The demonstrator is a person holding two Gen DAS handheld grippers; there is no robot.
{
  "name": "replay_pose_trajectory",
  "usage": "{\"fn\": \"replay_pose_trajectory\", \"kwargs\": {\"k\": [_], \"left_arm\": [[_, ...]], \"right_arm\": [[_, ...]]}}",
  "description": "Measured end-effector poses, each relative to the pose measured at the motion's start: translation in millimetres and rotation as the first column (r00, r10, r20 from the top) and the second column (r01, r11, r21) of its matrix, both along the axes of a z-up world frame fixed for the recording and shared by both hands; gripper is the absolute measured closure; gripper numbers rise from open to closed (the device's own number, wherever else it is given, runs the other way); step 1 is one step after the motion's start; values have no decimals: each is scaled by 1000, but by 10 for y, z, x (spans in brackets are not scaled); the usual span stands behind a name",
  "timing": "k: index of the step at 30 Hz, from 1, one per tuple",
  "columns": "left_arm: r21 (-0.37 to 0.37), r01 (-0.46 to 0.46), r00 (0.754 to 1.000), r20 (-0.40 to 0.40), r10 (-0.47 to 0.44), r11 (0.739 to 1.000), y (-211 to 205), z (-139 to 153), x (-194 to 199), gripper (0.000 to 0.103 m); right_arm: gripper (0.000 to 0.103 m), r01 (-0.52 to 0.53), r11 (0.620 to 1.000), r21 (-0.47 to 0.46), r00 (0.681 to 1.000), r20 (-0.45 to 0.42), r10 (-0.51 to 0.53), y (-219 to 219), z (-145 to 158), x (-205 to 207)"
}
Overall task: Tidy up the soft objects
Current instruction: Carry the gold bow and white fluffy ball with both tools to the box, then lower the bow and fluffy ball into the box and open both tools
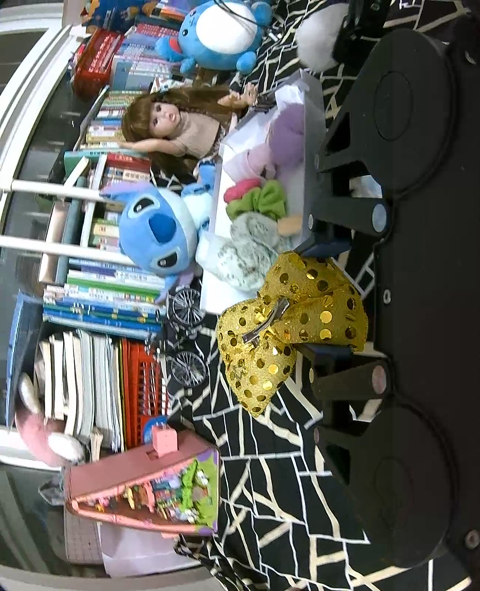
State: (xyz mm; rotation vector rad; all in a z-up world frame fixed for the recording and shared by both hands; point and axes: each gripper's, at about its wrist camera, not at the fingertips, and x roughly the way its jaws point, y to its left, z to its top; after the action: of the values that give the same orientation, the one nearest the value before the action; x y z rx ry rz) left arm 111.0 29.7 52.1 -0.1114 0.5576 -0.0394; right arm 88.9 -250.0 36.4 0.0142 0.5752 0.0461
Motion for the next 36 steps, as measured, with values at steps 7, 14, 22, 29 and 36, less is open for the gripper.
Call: {"fn": "replay_pose_trajectory", "kwargs": {"k": [7,14,22,29,36], "left_arm": [[4,85,996,-10,-85,996,-174,104,185,61],[0,171,984,-55,-171,985,-304,128,507,61],[10,180,979,-103,-178,984,-381,58,865,61],[12,164,978,-131,-161,986,-369,-53,1051,61],[14,160,977,-142,-157,987,-381,-140,1147,60]], "right_arm": [[30,-42,999,3,999,-1,42,83,170,227],[30,-66,998,20,997,-41,67,118,291,592],[30,-80,996,44,992,-97,84,153,308,967],[29,-81,995,64,985,-148,90,167,234,1245],[29,-62,994,85,981,-177,76,156,149,1412]]}}
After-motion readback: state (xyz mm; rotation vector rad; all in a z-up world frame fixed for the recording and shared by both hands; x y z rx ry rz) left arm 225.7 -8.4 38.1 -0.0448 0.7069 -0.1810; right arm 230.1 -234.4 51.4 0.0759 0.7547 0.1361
